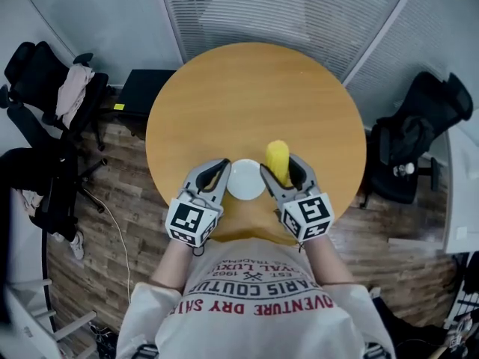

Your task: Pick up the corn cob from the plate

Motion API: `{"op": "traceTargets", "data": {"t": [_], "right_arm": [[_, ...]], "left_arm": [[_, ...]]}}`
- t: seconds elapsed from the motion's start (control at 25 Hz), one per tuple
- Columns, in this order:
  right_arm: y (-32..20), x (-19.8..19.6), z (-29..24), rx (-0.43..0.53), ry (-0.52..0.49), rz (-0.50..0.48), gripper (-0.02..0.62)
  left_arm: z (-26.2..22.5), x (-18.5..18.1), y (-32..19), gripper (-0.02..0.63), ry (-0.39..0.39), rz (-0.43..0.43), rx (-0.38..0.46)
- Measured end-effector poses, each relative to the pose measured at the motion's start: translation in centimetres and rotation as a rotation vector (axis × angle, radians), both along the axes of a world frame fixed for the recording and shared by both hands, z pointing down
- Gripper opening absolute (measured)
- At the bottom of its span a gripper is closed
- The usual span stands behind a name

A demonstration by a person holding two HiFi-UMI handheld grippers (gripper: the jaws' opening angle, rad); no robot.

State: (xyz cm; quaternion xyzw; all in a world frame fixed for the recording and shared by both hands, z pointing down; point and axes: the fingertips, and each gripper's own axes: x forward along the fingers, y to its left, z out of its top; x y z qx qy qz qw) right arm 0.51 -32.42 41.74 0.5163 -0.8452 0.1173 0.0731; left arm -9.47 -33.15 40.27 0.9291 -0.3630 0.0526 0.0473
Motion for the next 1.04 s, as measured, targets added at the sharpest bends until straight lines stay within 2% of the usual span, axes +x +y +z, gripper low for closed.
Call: {"op": "traceTargets", "data": {"t": [0.48,1.04], "right_arm": [[0.98,-0.79,-0.04,0.009,-0.009,-0.019,0.265],[1.08,-0.39,0.17,-0.018,-0.036,0.011,0.265]], "left_arm": [[-0.39,-0.76,0.59,0.032,0.005,-0.027,0.008],[-0.74,-0.64,0.65,0.032,0.016,-0.025,0.01]]}}
